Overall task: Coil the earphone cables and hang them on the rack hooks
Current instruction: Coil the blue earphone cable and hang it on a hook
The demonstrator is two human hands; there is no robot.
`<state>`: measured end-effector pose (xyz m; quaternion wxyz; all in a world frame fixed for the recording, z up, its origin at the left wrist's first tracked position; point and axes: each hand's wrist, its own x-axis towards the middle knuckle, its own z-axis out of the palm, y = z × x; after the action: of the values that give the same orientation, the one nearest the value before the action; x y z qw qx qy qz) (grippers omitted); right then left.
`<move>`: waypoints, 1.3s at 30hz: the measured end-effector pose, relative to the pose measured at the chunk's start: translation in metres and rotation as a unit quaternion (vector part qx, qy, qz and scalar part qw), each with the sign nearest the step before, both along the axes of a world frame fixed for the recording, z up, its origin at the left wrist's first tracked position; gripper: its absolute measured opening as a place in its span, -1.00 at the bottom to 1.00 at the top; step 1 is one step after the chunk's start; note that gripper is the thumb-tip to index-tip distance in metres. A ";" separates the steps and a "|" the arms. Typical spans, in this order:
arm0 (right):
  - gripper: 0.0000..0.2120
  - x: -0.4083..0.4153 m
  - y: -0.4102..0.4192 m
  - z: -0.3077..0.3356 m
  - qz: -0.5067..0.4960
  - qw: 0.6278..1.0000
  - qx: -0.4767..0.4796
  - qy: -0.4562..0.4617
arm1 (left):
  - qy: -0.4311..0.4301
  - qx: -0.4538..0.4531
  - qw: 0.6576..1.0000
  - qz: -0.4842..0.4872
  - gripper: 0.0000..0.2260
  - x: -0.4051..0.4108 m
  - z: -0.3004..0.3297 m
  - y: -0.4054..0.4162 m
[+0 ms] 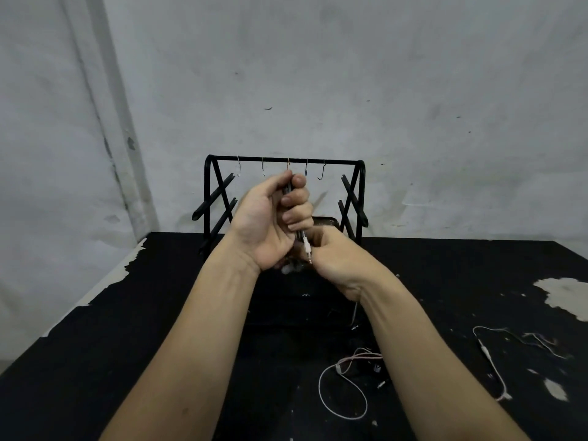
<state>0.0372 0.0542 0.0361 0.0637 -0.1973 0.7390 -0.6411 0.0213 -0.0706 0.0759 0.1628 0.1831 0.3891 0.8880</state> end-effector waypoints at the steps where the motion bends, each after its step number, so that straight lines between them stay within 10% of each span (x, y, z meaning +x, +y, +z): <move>1: -0.83 0.000 -0.001 -0.002 0.016 1.000 0.024 -0.002 | 0.005 -0.007 1.000 0.019 -0.74 -0.001 0.000 0.001; 13: -0.84 0.008 -0.005 0.005 -0.002 0.999 0.039 0.025 | 0.060 -0.181 0.955 0.225 -0.72 -0.002 0.002 -0.004; 21: -0.81 0.013 -0.008 0.013 0.032 0.998 -0.031 -0.055 | 0.122 -0.330 0.867 0.353 -0.69 -0.009 -0.005 -0.003; 31: -0.71 0.016 -0.008 0.016 0.105 0.958 -0.161 -0.214 | 0.270 -0.461 0.787 0.308 -0.64 -0.010 -0.008 -0.012; 39: -0.83 0.018 -0.017 0.014 -0.013 0.984 -0.123 -0.129 | 0.313 -0.469 0.730 0.385 -0.62 -0.004 -0.008 -0.003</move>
<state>0.0552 0.0374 0.0505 0.1253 -0.1100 0.6429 -0.7476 0.0177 -0.0737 0.0683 -0.2588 0.1851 0.8224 0.4715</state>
